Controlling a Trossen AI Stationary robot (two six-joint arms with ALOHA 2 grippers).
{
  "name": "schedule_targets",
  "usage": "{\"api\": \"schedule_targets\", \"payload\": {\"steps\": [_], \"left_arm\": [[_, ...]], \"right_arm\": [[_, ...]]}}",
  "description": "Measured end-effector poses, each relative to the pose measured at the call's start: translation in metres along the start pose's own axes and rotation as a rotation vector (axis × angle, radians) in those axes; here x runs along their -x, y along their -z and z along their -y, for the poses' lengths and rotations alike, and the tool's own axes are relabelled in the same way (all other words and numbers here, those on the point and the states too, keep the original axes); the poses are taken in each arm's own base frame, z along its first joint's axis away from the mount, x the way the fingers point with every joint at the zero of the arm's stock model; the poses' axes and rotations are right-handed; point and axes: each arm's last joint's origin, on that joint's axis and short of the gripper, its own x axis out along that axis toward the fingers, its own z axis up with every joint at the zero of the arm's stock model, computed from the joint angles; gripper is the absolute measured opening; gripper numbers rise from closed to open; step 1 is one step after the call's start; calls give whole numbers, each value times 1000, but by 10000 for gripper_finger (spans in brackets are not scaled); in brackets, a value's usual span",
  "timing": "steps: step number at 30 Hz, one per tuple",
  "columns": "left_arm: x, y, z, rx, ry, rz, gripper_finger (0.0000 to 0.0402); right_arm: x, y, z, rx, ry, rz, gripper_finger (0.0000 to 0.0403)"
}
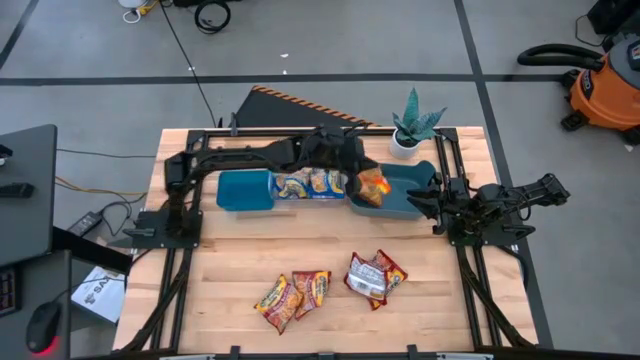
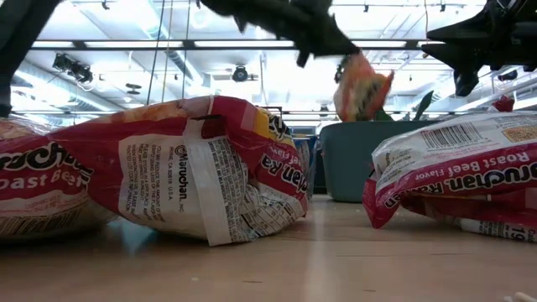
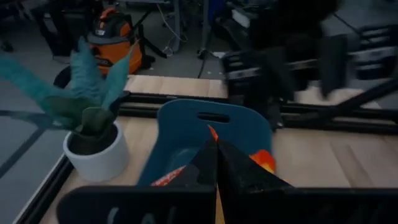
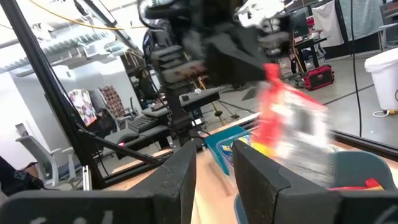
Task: Sort Maruchan noodles
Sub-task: Put the orange noodle pack into the right blue bin
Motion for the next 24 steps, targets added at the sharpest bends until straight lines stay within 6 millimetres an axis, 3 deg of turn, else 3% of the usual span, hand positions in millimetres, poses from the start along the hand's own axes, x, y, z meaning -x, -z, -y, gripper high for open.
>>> {"api": "schedule_targets", "payload": {"steps": [8,17,24], "left_arm": [[-12,15,-30,130,-19,-111,3],[-28,4,-24,276,-28,-234,4],[-39,17,-24,374,35,-321,4]], "right_arm": [[0,0,0,0,0,0,111],[0,0,0,0,0,0,111],[0,0,0,0,0,0,111]]}}
